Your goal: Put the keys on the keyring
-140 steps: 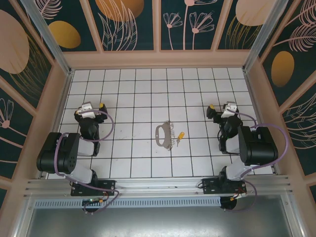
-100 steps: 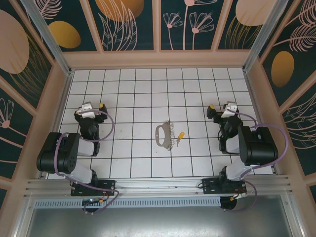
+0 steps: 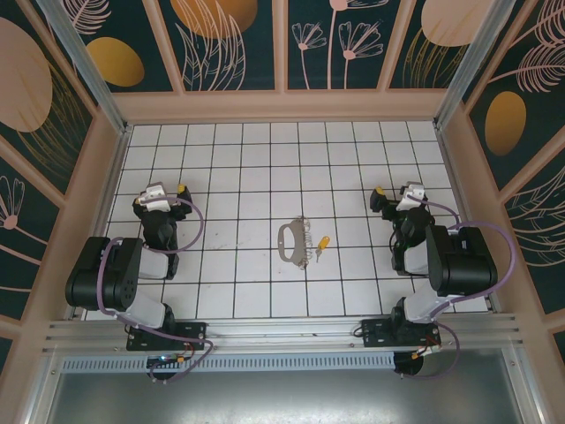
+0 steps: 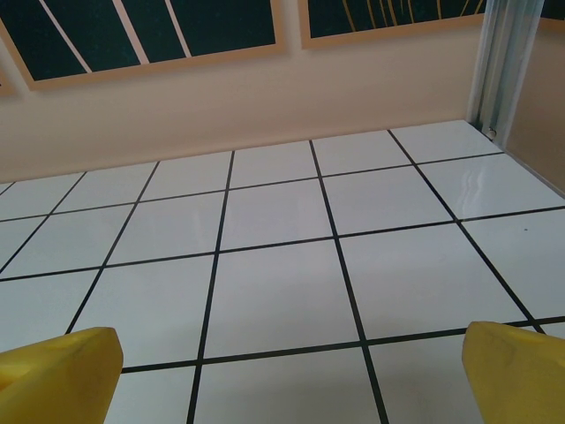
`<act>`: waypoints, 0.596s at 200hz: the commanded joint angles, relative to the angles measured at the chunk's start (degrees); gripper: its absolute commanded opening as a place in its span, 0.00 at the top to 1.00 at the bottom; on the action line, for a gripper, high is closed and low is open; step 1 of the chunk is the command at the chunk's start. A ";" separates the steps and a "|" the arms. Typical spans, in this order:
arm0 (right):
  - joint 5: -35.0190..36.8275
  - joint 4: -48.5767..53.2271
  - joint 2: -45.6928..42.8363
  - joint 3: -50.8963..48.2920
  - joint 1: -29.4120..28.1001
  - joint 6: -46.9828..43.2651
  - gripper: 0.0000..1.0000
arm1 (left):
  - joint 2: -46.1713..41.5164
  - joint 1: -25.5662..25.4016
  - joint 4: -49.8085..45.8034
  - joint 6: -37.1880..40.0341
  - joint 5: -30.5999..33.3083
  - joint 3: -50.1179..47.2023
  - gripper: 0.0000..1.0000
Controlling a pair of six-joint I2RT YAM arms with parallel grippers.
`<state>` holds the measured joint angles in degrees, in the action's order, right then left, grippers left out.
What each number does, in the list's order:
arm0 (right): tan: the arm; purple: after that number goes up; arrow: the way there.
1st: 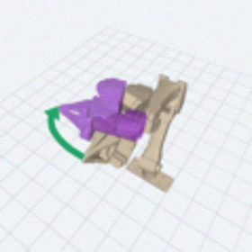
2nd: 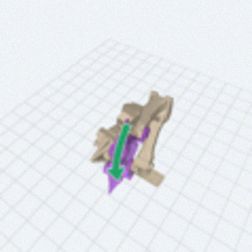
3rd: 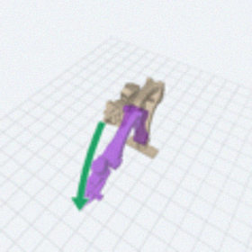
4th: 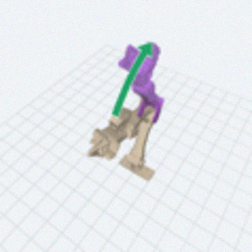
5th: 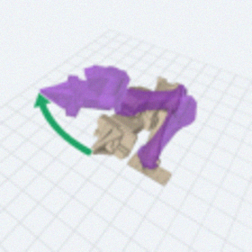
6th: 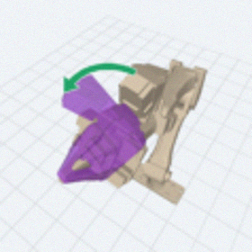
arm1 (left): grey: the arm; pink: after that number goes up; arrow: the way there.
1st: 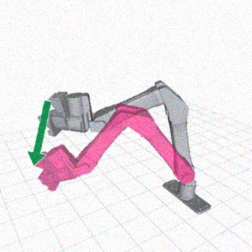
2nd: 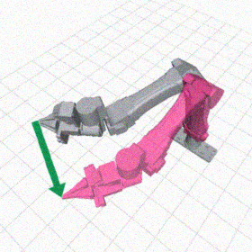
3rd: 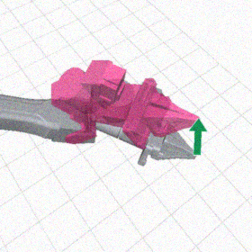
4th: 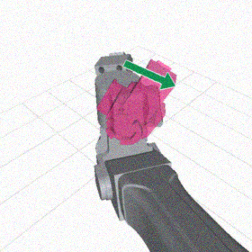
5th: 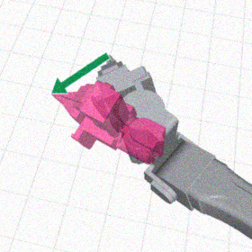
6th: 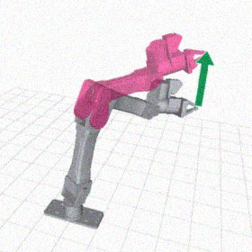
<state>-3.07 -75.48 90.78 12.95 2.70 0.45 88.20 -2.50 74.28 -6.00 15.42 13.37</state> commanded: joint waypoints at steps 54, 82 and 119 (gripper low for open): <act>-0.47 -0.25 -1.31 -0.47 0.37 1.08 0.01 | -1.09 0.50 0.00 0.77 -0.66 -0.50 0.01; -0.30 -0.20 -1.31 -0.48 0.38 1.07 0.01 | -1.09 0.50 0.16 0.81 -0.66 -0.53 0.01; 0.17 -0.10 -1.32 -0.41 0.07 0.91 0.01 | -1.04 0.48 0.08 0.79 -0.65 -0.53 0.01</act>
<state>-3.05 -75.48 90.78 12.95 2.70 0.60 88.20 -2.50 74.28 -6.00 15.40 13.37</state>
